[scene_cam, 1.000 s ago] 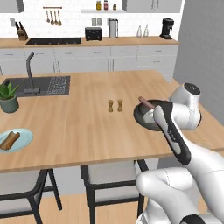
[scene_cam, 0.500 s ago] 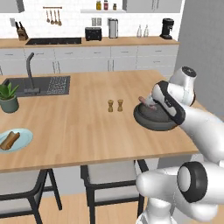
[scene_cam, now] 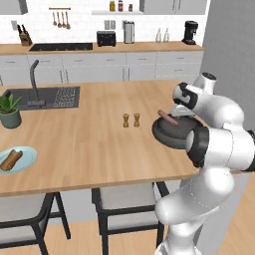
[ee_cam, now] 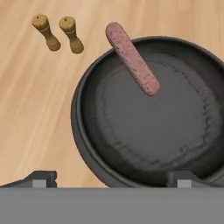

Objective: Place one bun and one sausage from the bowl on each plate.

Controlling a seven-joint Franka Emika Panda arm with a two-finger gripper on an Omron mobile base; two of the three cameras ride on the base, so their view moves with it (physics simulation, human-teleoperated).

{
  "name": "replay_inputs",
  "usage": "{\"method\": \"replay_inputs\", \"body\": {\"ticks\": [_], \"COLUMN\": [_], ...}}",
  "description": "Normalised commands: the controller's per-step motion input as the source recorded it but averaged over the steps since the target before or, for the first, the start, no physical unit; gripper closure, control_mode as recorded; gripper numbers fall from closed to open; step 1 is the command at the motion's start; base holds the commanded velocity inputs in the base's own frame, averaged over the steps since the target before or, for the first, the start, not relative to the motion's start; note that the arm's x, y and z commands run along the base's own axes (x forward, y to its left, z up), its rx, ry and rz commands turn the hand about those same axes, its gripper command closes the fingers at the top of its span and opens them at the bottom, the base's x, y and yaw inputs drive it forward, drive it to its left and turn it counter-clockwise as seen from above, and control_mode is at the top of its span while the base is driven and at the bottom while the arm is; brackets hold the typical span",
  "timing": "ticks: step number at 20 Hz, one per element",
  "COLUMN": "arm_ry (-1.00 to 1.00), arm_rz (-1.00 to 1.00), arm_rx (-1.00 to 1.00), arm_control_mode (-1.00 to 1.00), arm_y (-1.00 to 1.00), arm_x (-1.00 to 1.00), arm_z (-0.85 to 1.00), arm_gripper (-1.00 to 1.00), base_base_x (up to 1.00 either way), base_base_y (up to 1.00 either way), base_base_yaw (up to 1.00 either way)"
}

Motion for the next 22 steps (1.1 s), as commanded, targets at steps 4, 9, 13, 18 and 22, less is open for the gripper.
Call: {"method": "replay_inputs", "body": {"ticks": [4, 9, 13, 18, 22], "arm_ry": [0.11, 0.08, 0.08, 0.08, 0.06], "arm_rz": [0.05, 0.07, 0.05, 0.06, 0.06], "arm_rx": [0.00, 0.00, 0.00, 0.00, 0.00], "arm_control_mode": [-1.00, -1.00, -1.00, -1.00, -1.00], "arm_y": [-0.17, 0.00, 0.01, 0.02, 0.07], "arm_x": [0.76, 0.67, 0.56, 0.50, 0.33], "arm_z": [-0.33, -0.32, -0.30, -0.38, -0.45], "arm_gripper": [-1.00, -1.00, -1.00, -1.00, -1.00], "base_base_x": [0.00, 0.00, 0.00, 0.00, 0.00], "base_base_y": [0.00, 0.00, 0.00, 0.00, 0.00], "base_base_yaw": [0.00, 0.00, 0.00, 0.00, 0.00]}}
